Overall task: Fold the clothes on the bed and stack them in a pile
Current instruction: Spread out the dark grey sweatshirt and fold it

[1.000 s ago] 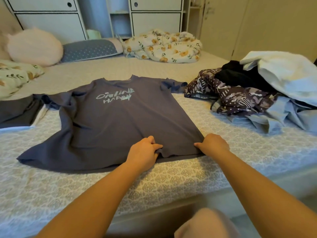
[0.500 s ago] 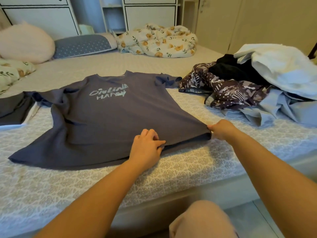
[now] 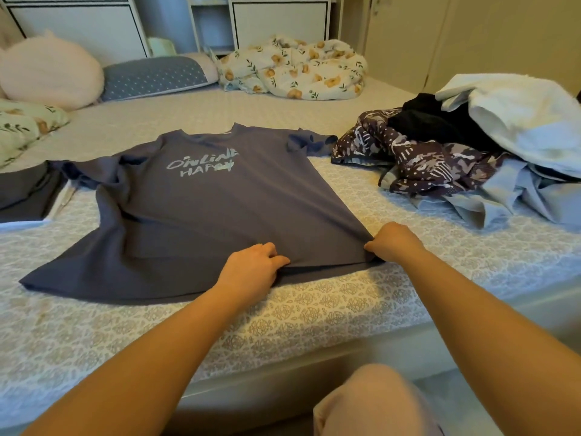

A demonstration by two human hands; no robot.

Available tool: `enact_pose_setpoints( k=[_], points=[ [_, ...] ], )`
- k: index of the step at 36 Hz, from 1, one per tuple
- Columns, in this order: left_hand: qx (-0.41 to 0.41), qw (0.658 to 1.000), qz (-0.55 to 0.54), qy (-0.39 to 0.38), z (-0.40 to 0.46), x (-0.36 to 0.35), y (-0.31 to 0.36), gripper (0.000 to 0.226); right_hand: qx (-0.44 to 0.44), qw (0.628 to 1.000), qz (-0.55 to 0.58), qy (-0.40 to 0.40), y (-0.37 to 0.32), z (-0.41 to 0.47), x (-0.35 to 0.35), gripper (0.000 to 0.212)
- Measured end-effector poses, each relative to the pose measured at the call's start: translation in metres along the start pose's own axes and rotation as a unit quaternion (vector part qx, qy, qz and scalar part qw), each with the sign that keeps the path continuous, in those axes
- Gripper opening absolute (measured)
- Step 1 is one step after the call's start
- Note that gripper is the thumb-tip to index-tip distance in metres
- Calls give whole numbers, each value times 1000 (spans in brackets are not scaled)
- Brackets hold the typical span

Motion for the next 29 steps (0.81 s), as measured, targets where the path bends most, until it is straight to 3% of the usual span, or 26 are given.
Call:
enact_pose_setpoints(
  k=[5, 9, 14, 17, 20, 23, 26, 29],
  points=[
    [-18, 997, -71, -18, 0, 0, 1, 38, -21, 1000, 10, 11, 6, 1, 10, 27],
    [-35, 992, -113, -52, -4, -5, 1, 40, -52, 997, -45, -39, 11, -1, 8, 26],
    [65, 956, -283, -50, 4, -1, -9, 60, -32, 998, -59, -12, -15, 12, 5, 34],
    [112, 977, -182, -15, 18, -9, -20, 47, -30, 999, 0, 21, -24, 21, 0, 38],
    [111, 978, -127, -126, 16, -41, -25, 58, -63, 997, 9, 49, -16, 24, -4, 35],
    [102, 976, -122, -150, 10, -55, -26, 60, -77, 993, -54, 77, -10, 20, -7, 45],
    [91, 978, -121, -143, 5, -53, -24, 60, -59, 980, -154, 108, -23, 12, -7, 38],
    [69, 978, -146, -134, -13, -47, -27, 61, 52, 950, -271, 146, -65, 1, -9, 49]
  ],
)
Point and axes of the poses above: each hand's wrist, its own z-axis towards the middle knuckle, its own x-axis out of the back of the hand, y = z × x, the point moved 6 cm from there along z, towards the middle knuckle, and after that the axes turned 6 degrees about x, right-handed, at the moved point
